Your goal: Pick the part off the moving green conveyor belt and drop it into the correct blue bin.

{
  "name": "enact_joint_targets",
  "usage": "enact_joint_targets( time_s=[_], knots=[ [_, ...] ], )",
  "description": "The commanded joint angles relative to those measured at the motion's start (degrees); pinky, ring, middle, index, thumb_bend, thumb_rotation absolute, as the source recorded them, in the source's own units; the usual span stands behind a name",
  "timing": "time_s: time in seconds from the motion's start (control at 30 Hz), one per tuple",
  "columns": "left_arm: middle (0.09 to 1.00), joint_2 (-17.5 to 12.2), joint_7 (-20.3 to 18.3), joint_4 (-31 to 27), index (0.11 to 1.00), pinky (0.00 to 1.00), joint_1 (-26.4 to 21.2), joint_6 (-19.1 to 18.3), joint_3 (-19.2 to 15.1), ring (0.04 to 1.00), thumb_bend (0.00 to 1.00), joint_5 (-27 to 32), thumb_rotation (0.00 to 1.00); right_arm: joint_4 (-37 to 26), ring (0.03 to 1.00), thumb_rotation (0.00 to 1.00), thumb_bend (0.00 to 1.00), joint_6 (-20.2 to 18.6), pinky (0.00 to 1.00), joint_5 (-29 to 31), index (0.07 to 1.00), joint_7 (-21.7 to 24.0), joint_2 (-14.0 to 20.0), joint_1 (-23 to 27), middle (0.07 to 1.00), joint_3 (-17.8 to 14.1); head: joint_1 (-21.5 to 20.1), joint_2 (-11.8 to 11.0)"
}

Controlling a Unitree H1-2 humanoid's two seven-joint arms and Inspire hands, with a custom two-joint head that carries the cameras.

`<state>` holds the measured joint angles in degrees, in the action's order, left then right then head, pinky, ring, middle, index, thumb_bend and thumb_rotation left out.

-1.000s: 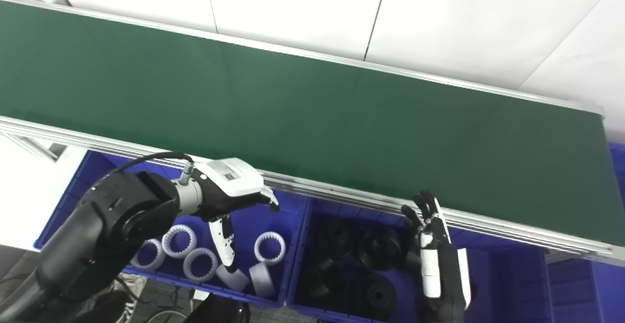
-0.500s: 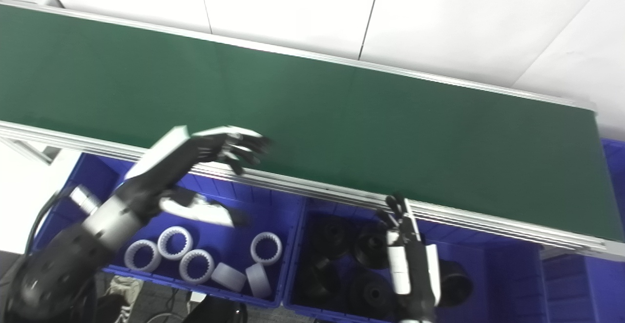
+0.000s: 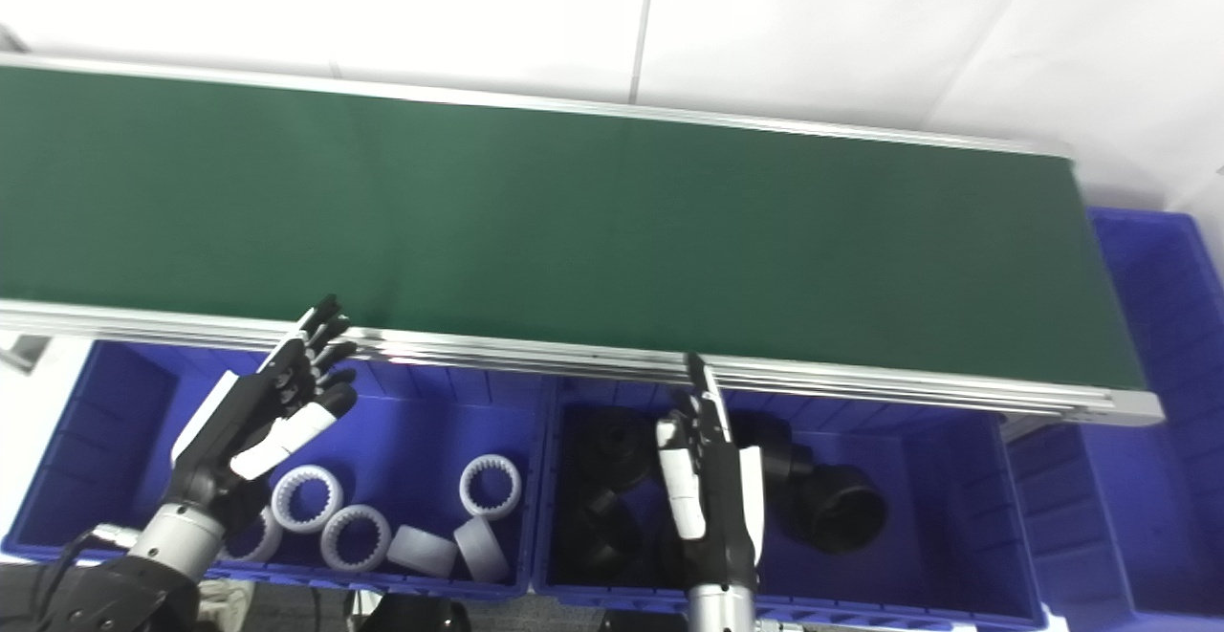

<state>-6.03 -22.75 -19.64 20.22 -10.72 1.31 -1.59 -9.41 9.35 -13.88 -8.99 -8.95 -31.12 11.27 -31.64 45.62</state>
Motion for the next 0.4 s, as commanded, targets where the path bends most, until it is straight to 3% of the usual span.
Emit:
enact_joint_targets(
  time_s=[0.0,0.1,0.37],
  knots=[
    [1.0,-1.2,-0.5,-0.2,1.0,1.0,-0.1,4.1,1.2,0.999,0.76,1.4,0.56,0.1,0.905,1.0,0.74,3.7,0.87,-0.5,0.951,-1.1,-1.8,0.0,0.967,1.2,0.2,-0.6],
    [1.0,-2.5,0.0,0.3,1.0,1.0,0.4,6.1,2.6,1.0,0.81,1.7,0.55,0.9,0.907,1.0,0.74,4.6,0.86,-0.5,0.952,-1.6,-1.4,-0.1,0.966,1.4,0.7,-1.2],
    [1.0,-3.1,1.8,2.9,1.0,1.0,1.2,14.5,5.1,1.0,0.82,1.0,0.54,2.5,0.906,1.0,0.74,6.5,0.88,1.3,0.952,-1.2,-0.1,-0.5,0.965,0.7,3.4,-3.3]
  ],
)
